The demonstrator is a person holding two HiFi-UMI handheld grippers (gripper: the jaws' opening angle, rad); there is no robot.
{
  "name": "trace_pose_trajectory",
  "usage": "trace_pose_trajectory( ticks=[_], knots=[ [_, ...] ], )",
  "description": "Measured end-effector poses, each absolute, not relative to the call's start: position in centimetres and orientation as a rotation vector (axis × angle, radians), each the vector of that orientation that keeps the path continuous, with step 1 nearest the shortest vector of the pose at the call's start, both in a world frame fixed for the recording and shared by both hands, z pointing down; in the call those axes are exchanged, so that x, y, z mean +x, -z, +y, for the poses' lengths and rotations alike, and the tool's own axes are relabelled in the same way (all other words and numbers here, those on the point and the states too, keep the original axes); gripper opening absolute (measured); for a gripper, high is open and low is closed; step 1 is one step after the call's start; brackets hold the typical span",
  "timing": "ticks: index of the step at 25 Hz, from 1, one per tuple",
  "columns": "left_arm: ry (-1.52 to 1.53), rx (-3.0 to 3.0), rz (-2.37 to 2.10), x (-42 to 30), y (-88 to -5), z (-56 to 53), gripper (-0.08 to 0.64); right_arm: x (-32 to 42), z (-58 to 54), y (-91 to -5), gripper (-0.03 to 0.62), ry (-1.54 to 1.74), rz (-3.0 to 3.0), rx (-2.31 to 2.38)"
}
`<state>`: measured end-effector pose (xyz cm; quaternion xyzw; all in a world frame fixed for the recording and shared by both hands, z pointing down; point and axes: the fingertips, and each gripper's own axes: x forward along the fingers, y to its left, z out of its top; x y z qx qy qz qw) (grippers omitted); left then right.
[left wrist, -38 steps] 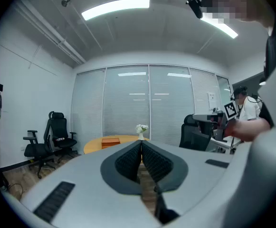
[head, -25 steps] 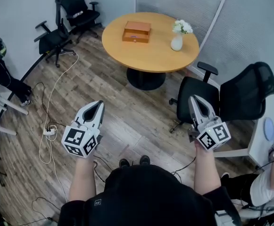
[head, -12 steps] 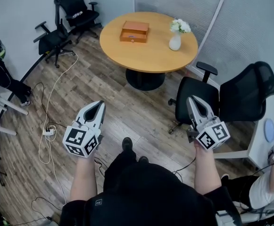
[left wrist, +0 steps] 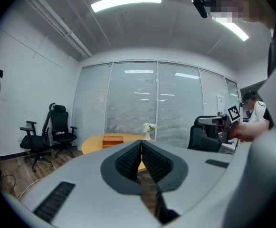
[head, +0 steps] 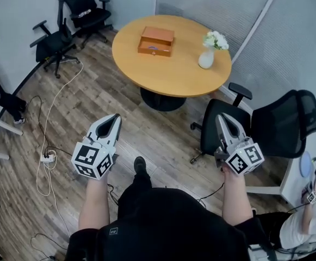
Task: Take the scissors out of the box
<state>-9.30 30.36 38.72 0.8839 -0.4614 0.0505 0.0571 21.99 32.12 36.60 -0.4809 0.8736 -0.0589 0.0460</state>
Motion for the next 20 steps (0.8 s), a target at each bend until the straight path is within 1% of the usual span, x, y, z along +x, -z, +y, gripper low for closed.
trace_pose_trajectory(
  ticks=[8,13,20],
  knots=[
    [-0.174,2.674,-1.377,-14.0,-38.6,19.5,0.014,15.9,20.6,-36.0,0.038,0.218,2.699,-1.434],
    [-0.16,2.684,-1.367,-16.5,-37.9,15.3,0.014,12.5,16.6,-35.6,0.038,0.24,2.721,-1.416],
    [-0.158,2.695,-1.348,-17.9,-37.7,12.2,0.014,12.0,13.9,-33.8,0.038,0.18,2.691,-1.435]
  ],
)
